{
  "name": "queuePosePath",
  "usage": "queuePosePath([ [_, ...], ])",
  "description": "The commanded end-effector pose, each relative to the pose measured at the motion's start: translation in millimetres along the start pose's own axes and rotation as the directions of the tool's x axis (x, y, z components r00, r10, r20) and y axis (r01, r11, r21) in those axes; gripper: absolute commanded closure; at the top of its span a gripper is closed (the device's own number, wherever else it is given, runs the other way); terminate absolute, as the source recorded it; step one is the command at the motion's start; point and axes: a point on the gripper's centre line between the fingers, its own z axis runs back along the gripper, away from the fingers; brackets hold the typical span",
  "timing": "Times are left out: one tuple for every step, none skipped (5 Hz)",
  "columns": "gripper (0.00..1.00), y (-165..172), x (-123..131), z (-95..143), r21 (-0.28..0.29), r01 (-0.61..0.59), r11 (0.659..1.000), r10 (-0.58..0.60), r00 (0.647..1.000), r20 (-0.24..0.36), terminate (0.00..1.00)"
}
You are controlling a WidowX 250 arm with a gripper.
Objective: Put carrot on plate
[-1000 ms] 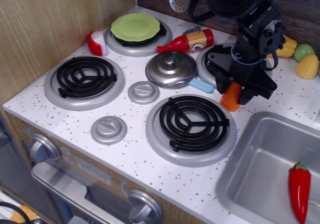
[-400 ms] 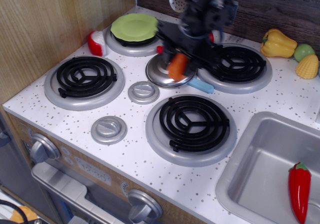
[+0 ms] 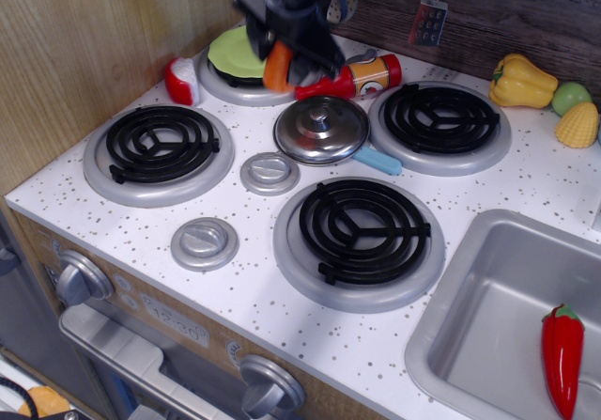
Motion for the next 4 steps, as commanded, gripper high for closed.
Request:
queuePosePath([
  [1.0, 52.4, 47.8, 7.3, 0.038, 0.026, 0.999, -0.028, 0.998, 0.058, 0.0],
  [1.0, 86.3, 52.6, -25.6, 0.006, 0.001, 1.0, -0.002, 0.994, 0.109, 0.0],
  [1.0, 99.3, 47.5, -52.6, -0.024, -0.041, 0.999, 0.044, 0.986, 0.163, 0.0],
  [1.0, 100.6, 47.0, -58.0, -0.082, -0.013, 0.997, 0.022, 0.994, 0.108, 0.0],
])
